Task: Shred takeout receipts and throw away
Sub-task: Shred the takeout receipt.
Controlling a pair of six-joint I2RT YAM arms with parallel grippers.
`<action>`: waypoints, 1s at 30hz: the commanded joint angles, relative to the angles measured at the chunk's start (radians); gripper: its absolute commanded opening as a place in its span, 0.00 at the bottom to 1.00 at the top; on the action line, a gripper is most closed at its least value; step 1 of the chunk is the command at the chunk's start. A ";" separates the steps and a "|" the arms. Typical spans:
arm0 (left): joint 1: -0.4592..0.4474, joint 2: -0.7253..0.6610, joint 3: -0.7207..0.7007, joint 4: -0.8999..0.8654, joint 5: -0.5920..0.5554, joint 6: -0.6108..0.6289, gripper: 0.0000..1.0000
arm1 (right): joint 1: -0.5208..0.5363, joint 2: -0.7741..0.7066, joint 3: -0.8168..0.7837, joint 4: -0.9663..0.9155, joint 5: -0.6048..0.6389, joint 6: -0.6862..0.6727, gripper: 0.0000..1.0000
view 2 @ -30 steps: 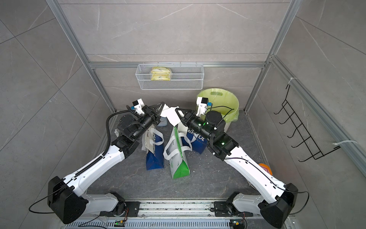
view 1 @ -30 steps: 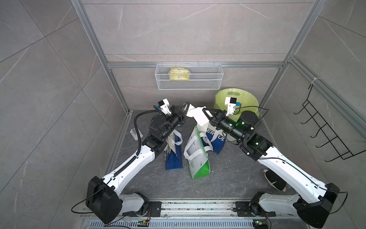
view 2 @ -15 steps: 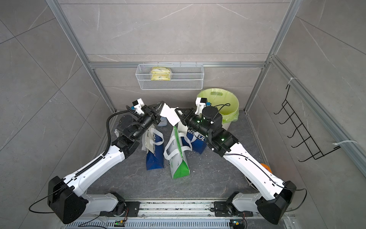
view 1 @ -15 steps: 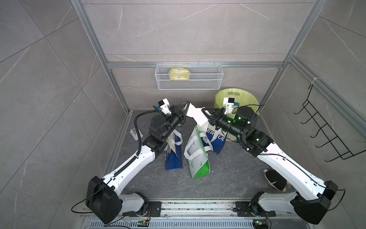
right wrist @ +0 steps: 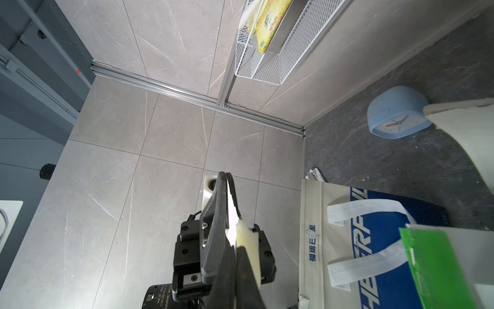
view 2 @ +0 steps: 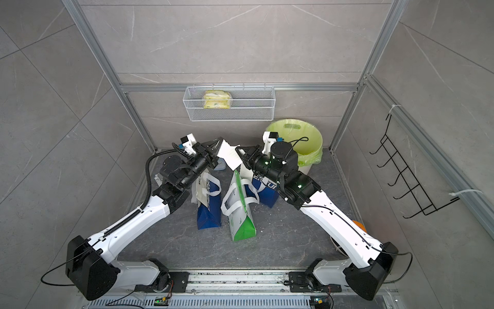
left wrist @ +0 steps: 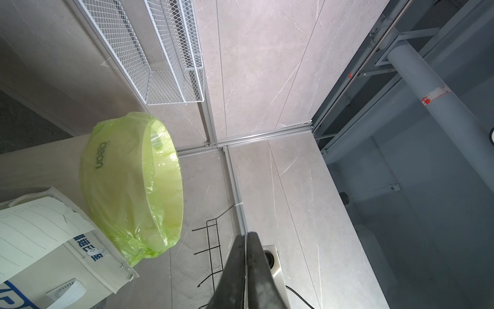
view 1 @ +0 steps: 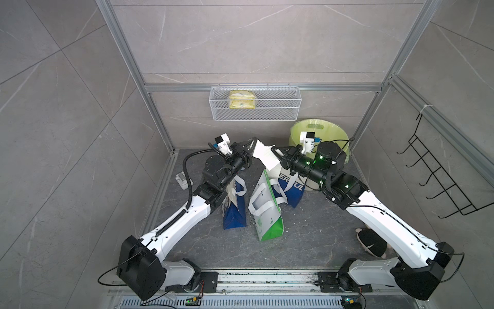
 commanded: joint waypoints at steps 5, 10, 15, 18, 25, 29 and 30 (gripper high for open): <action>-0.005 0.004 0.002 0.071 0.008 -0.018 0.09 | 0.000 0.001 0.051 -0.057 0.019 -0.035 0.00; -0.005 0.000 0.001 0.073 0.008 -0.013 0.10 | 0.001 0.023 0.061 -0.040 -0.001 -0.017 0.00; -0.006 0.008 0.001 0.073 0.009 -0.009 0.10 | 0.002 0.030 0.072 -0.021 -0.004 -0.012 0.00; -0.008 0.018 0.003 0.080 0.011 -0.018 0.10 | 0.002 0.037 0.076 -0.020 -0.004 -0.014 0.00; -0.011 0.026 0.008 0.086 0.013 -0.017 0.10 | 0.004 0.056 0.087 0.004 -0.014 -0.003 0.00; -0.011 0.026 0.009 0.090 0.014 -0.019 0.10 | 0.006 0.066 0.089 0.004 -0.010 -0.010 0.00; -0.011 0.025 0.011 0.091 0.014 -0.017 0.10 | 0.006 0.068 0.091 0.004 -0.008 -0.012 0.00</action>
